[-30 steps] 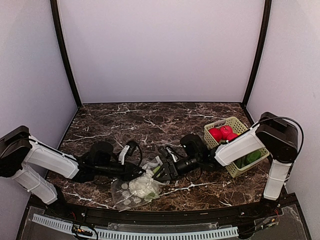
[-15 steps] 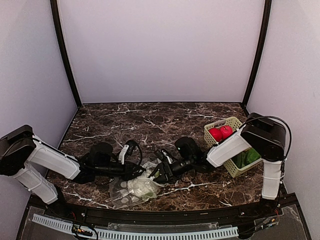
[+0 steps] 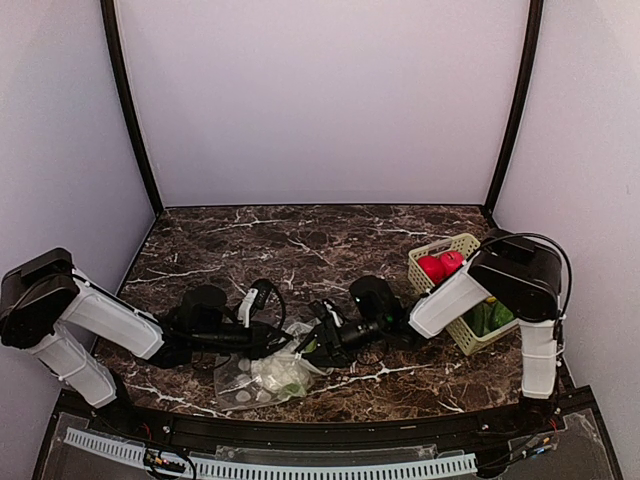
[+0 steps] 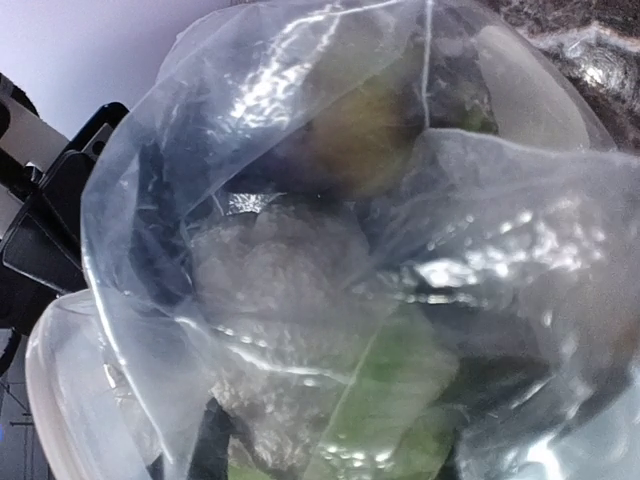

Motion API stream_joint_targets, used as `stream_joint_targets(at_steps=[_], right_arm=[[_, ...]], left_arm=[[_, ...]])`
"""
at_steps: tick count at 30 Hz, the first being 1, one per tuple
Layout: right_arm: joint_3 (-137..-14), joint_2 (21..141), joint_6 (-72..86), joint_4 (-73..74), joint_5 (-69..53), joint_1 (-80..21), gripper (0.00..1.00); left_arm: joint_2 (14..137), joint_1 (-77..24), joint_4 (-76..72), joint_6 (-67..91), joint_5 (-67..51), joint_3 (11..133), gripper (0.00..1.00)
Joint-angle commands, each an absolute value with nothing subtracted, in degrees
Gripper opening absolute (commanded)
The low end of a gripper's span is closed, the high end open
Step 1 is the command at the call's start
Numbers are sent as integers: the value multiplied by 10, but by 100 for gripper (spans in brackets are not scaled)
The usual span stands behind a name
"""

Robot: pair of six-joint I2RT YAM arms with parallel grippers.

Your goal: Open the zip-top bag and remove the fake food

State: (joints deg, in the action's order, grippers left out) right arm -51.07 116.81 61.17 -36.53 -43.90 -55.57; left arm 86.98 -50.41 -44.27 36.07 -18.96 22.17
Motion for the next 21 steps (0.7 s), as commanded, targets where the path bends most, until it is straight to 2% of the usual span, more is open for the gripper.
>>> stream_joint_targets(at_steps=[1,3,9,12,21], right_arm=[[-524,1189,645,-467,-433,-563,50],[-522,1187,644,-470,-434,-563,47],[-512,1171,632,-476,-444,-562,29],[-496,1146,620,-472,-441,-556,21],[-469,1029,510,-322,-385,-549,15]], left_arm=[[893,-511,-385,363,-199,204,1],[893,-511,-383,362,-199,205,1],[887,-511,-379,359,-197,209,1],[865,-511,-332,342,-187,227,1],[781,-512,-174,264,-123,294,1]])
